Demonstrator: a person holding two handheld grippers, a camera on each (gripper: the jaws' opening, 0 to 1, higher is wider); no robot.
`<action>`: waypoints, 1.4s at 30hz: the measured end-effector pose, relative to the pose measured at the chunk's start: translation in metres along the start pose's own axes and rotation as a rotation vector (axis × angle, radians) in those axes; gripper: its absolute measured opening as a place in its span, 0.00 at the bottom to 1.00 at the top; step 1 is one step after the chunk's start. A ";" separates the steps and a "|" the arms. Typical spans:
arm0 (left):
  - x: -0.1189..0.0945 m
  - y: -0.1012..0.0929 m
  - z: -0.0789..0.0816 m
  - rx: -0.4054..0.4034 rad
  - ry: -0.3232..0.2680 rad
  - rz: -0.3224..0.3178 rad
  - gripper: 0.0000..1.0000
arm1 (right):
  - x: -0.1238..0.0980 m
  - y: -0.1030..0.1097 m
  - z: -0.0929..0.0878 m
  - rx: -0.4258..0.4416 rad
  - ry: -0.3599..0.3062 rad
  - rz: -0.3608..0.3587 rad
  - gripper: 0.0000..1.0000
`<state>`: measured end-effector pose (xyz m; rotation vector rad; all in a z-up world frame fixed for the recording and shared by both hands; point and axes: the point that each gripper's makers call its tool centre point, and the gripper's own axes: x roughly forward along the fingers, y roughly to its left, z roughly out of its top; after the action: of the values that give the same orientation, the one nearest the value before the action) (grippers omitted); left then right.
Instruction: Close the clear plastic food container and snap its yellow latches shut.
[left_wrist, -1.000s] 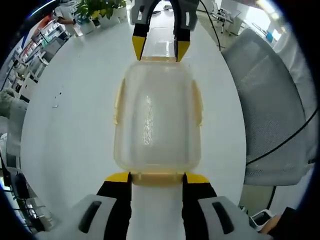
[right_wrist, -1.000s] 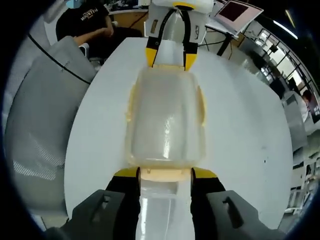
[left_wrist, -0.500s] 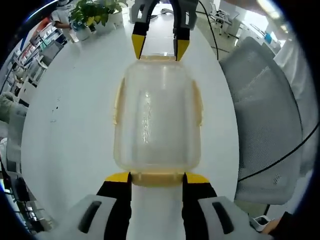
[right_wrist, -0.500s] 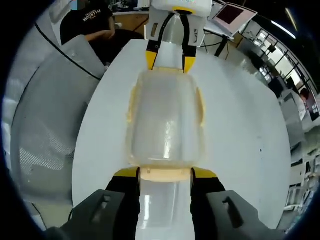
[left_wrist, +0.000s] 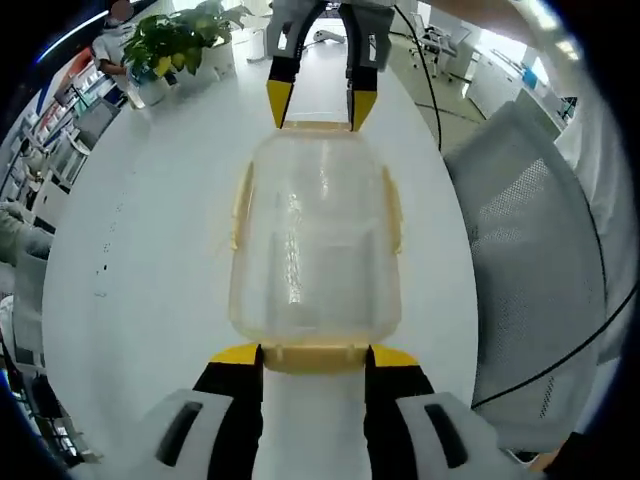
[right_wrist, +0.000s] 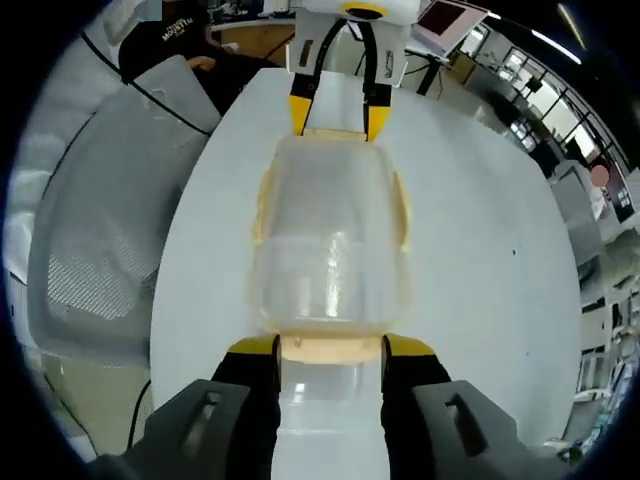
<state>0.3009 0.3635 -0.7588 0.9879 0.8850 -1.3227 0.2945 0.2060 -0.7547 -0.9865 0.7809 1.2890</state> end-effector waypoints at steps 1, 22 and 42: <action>0.002 -0.001 0.004 0.000 -0.002 -0.004 0.33 | -0.001 0.001 -0.004 0.001 0.003 0.002 0.35; 0.039 0.004 0.064 0.030 0.002 -0.040 0.33 | -0.016 0.003 -0.075 0.044 0.039 0.009 0.35; 0.050 -0.001 0.064 -0.001 0.033 -0.075 0.33 | -0.008 0.004 -0.083 0.032 0.059 0.030 0.36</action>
<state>0.3009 0.2864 -0.7836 0.9863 0.9563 -1.3721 0.2945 0.1267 -0.7819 -0.9942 0.8627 1.2743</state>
